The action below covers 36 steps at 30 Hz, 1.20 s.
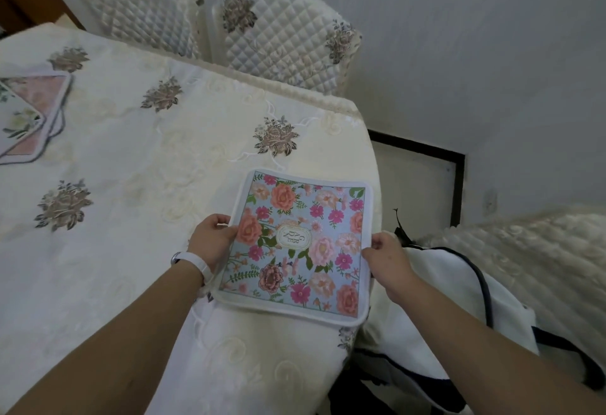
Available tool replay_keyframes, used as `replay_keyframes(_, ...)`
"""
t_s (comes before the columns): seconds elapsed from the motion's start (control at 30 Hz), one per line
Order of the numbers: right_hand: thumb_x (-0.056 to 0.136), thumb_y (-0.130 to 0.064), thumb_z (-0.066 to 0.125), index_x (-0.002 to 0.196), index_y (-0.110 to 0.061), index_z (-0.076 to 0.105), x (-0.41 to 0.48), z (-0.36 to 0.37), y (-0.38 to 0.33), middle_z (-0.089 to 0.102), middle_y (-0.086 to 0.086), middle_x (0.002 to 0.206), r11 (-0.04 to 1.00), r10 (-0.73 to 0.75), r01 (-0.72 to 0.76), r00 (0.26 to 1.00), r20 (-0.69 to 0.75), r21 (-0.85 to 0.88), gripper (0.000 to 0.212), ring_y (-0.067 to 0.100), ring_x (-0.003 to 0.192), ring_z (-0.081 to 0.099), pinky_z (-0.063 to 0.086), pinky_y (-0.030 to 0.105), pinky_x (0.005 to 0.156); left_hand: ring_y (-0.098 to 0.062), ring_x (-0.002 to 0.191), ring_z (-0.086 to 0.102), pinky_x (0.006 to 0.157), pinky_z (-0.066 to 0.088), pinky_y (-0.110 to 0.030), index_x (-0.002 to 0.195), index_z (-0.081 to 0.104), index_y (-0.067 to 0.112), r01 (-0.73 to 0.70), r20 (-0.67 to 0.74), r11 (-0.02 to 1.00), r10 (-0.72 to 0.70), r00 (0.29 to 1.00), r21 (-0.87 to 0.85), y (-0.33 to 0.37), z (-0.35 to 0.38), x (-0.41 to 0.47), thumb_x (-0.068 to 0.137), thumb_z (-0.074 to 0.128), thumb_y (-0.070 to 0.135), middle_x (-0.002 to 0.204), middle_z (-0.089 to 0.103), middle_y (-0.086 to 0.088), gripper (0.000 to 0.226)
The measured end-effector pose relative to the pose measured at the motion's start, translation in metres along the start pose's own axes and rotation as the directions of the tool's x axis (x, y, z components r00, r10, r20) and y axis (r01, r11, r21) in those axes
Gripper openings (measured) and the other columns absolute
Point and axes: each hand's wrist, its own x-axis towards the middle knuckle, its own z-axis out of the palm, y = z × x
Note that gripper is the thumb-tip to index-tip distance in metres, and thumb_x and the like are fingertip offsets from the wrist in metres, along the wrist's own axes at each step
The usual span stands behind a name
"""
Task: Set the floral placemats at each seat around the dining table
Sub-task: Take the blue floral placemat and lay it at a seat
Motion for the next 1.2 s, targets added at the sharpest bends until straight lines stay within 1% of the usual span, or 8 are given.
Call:
replay_keyframes(0.2,0.094,-0.016,0.055,0.102,-0.011,0.057,0.007,0.002,0.005,0.067,0.006,0.1,0.997,0.041,-0.04,0.999,0.013,-0.063,0.01,0.022,0.086,0.067,0.056,0.035,0.069,-0.023,0.085,0.065,0.072,0.051,-0.034,0.1,0.057,0.017,0.021,-0.079,0.99,-0.01,0.997,0.14,-0.006,0.014,0.014,0.084,0.066,0.026,0.088,0.066,0.001,0.02)
replay_keyframes(0.33,0.094,-0.016,0.055,0.105,-0.011,0.056,0.004,0.0,0.004,0.065,0.004,0.099,0.998,0.019,-0.018,1.0,0.013,-0.067,0.012,0.019,0.087,0.066,0.056,0.033,0.07,-0.026,0.083,0.059,0.072,0.05,-0.036,0.11,0.053,0.016,-0.165,-0.093,0.852,0.241,0.966,0.497,0.006,0.024,0.028,0.084,0.064,0.036,0.1,0.057,-0.006,0.035)
replay_keyframes(0.43,0.094,-0.016,0.055,0.103,-0.012,0.055,-0.002,0.0,0.007,0.065,0.004,0.098,0.999,0.021,-0.02,0.999,0.025,-0.042,0.01,0.019,0.087,0.066,0.057,0.035,0.073,-0.032,0.094,0.056,0.08,0.051,-0.042,0.118,0.052,0.013,-0.244,0.019,0.659,0.329,0.944,0.712,0.025,0.036,0.044,0.085,0.058,0.032,0.115,0.052,-0.014,0.038)
replay_keyframes(0.53,0.092,-0.017,0.057,0.1,-0.016,0.056,-0.013,0.002,0.02,0.066,0.005,0.099,0.999,0.052,-0.052,0.998,0.043,0.001,0.008,0.022,0.089,0.068,0.059,0.043,0.079,-0.033,0.1,0.05,0.08,0.048,-0.042,0.111,0.056,0.013,-0.36,0.155,0.36,0.488,0.859,0.861,0.048,0.056,0.055,0.087,0.051,0.033,0.113,0.054,-0.014,0.031)
replay_keyframes(0.63,0.091,-0.017,0.06,0.095,-0.018,0.057,-0.028,0.009,0.043,0.067,0.007,0.098,0.993,0.111,-0.113,0.993,0.05,0.04,0.005,0.025,0.089,0.069,0.06,0.045,0.079,-0.03,0.105,0.049,0.084,0.048,-0.043,0.116,0.056,0.017,-0.495,0.308,0.306,0.495,0.812,0.813,0.07,0.083,0.065,0.089,0.049,0.035,0.118,0.055,-0.01,0.033)
replay_keyframes(0.8,0.09,-0.022,0.068,0.093,-0.014,0.061,-0.053,0.022,0.065,0.071,0.005,0.09,0.981,0.159,-0.165,0.985,0.064,0.102,0.012,0.018,0.077,0.068,0.052,0.026,0.059,-0.03,0.111,0.048,0.088,0.046,-0.042,0.124,0.053,0.02,-0.656,0.538,0.172,0.443,0.717,0.735,0.097,0.123,0.084,0.087,0.056,0.039,0.126,0.053,-0.008,0.042)
replay_keyframes(0.93,0.083,-0.032,0.075,0.093,-0.005,0.062,-0.065,0.031,0.073,0.07,0.013,0.086,0.98,0.15,-0.154,0.988,0.041,0.13,0.031,0.024,0.077,0.068,0.059,0.041,0.074,-0.029,0.105,0.05,0.084,0.047,-0.04,0.118,0.057,0.021,-0.686,0.59,0.127,0.415,0.693,0.716,0.105,0.139,0.088,0.087,0.058,0.043,0.118,0.054,-0.007,0.038)
replay_keyframes(1.2,0.087,-0.008,0.068,0.103,-0.012,0.065,-0.069,0.03,0.08,0.071,0.001,0.097,0.961,0.123,-0.125,0.992,0.024,0.247,0.016,0.017,0.091,0.07,0.06,0.024,0.072,-0.029,0.079,0.057,0.071,0.051,-0.038,0.09,0.061,0.014,-0.674,0.544,0.295,0.415,0.729,0.678,0.096,0.125,0.075,0.085,0.065,0.033,0.088,0.057,-0.007,0.019)
